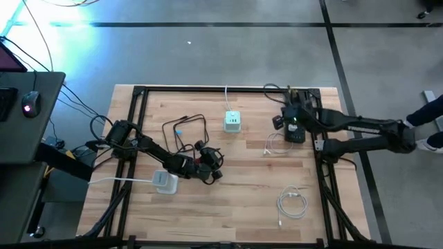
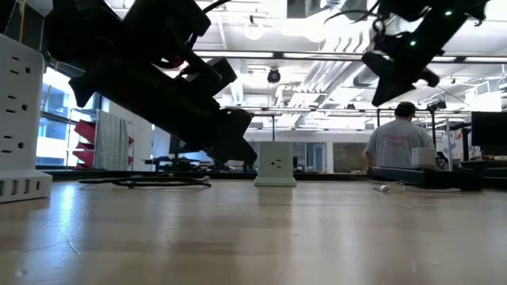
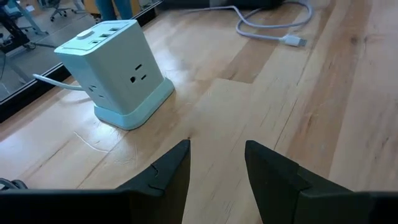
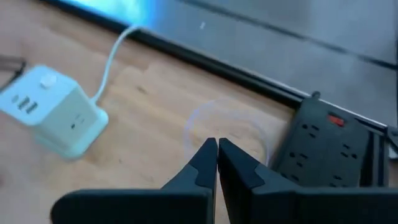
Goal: Insert USB
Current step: Insert the top white charger cable into the white charger adapter on the black outlet extension
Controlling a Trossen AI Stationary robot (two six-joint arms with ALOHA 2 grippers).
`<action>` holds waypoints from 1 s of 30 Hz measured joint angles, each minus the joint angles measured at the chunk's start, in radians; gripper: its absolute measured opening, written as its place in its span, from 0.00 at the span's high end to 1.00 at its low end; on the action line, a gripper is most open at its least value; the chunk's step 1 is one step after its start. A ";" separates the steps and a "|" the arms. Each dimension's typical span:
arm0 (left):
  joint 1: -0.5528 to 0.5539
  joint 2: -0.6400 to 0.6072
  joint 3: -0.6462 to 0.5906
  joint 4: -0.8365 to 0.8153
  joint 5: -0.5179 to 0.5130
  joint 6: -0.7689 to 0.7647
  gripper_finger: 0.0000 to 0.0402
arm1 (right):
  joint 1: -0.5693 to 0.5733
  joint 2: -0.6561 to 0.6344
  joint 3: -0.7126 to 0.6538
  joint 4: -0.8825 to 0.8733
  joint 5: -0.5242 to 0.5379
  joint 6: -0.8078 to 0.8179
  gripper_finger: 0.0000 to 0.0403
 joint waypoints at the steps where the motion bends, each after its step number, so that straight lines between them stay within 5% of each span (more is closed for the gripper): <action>1: 0.000 0.000 0.000 0.000 0.000 0.000 0.67 | 0.032 -0.003 -0.010 0.011 0.031 0.018 0.99; 5: 0.008 0.000 0.000 0.001 -0.001 0.001 0.67 | 0.114 0.003 -0.042 0.043 0.087 0.039 1.00; 8: 0.034 0.000 0.000 0.016 0.008 0.020 0.67 | 0.102 0.012 -0.068 0.064 -0.003 0.000 1.00; 12: 0.087 0.000 0.002 0.096 0.050 0.068 0.67 | -0.013 0.048 -0.085 0.126 -0.191 -0.168 1.00; 17: 0.147 -0.018 0.077 0.138 0.279 0.207 0.67 | -0.181 0.121 -0.054 0.194 -0.431 -0.298 1.00; 24: 0.244 -0.023 0.184 0.075 0.286 0.454 0.67 | -0.328 0.301 0.008 0.190 -0.550 -0.458 1.00; 30: 0.331 -0.023 0.200 0.067 0.307 0.451 0.67 | -0.385 0.482 0.076 0.164 -0.616 -0.579 0.90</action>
